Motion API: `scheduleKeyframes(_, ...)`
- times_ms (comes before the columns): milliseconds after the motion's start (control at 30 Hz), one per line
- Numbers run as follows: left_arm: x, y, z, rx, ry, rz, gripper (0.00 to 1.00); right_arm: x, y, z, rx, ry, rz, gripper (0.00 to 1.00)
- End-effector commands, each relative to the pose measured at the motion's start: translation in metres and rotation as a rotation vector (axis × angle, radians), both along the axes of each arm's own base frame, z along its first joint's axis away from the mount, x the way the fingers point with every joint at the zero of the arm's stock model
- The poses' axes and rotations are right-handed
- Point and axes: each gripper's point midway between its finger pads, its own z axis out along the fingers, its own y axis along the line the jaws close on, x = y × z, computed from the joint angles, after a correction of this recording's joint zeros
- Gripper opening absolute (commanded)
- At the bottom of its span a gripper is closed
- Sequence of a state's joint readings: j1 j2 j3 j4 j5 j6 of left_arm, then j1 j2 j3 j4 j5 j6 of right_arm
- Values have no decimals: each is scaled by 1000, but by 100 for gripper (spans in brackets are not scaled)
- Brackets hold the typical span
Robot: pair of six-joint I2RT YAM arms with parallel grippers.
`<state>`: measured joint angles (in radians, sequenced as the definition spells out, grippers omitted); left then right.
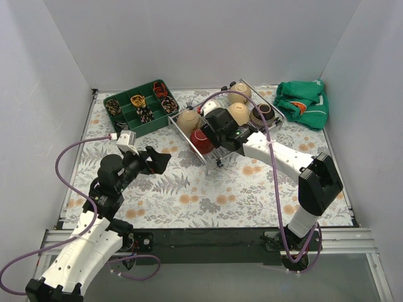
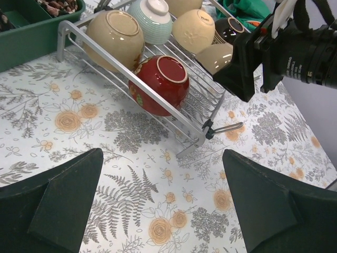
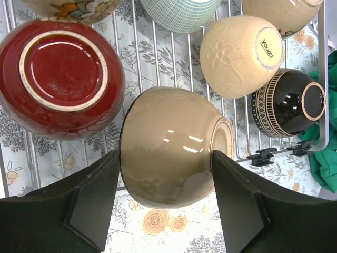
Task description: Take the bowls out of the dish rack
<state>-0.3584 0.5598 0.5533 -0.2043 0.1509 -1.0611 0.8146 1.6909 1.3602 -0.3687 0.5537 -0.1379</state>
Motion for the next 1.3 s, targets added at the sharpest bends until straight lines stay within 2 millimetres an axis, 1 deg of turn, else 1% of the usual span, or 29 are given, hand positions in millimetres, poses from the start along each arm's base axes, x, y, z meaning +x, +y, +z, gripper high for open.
scheduleKeyframes(0,3,-15,18,-47,-8,-63,98,12,2,46,156,-75,-39,31)
scheduleKeyframes(100,4,-19,16,-56,10,-78,98,13,0,43,172,-60,-44,30)
scheduleKeyframes(167,4,-22,16,-63,16,-89,98,14,0,45,190,-56,-45,29)
scheduleKeyframes(367,5,-24,13,-63,33,-96,98,25,-3,46,231,-40,-59,30)
scheduleKeyframes(400,5,-24,12,-64,34,-94,98,26,-3,41,215,-30,-57,35)
scheduleKeyframes(433,5,-24,12,-64,34,-95,98,27,-4,39,194,-29,-49,39)
scheduleKeyframes(467,5,-23,12,-56,29,-97,98,25,-4,35,182,-12,-41,43)
scheduleKeyframes(500,5,-23,11,-53,29,-96,98,23,-5,33,173,-6,-35,50)
scheduleKeyframes(567,6,-21,10,-44,24,-90,98,18,-6,26,147,12,7,60)
scheduleKeyframes(600,7,-20,12,-39,10,-81,98,16,-6,25,134,14,24,69)
scheduleKeyframes(700,7,-15,10,-21,-7,-61,98,15,-9,12,41,25,67,79)
scheduleKeyframes(767,7,-12,8,-10,-14,-48,98,19,-15,5,-42,15,68,80)
scheduleKeyframes(833,7,-8,9,-2,-27,-29,98,22,-17,-1,-84,17,81,82)
scheduleKeyframes(867,6,-7,8,4,-28,-25,98,23,-16,-8,-110,27,91,82)
scheduleKeyframes(933,6,-3,10,8,-42,-8,98,26,-14,-10,-148,25,127,85)
scheduleKeyframes(967,5,-2,10,9,-45,-4,98,28,-13,-16,-169,31,139,85)
scheduleKeyframes(1033,6,2,8,18,-50,13,98,31,-13,-21,-206,28,168,86)
scheduleKeyframes(1067,6,3,7,21,-48,18,98,31,-12,-26,-219,32,179,89)
scheduleKeyframes(1133,6,4,6,26,-48,25,98,32,-13,-32,-247,34,197,89)
scheduleKeyframes(1167,6,5,5,30,-47,29,98,35,-14,-34,-255,22,185,91)
scheduleKeyframes(1233,7,5,5,28,-46,32,98,37,-17,-40,-285,16,183,91)
scheduleKeyframes(1267,6,5,5,26,-43,31,98,41,-22,-41,-300,2,156,91)
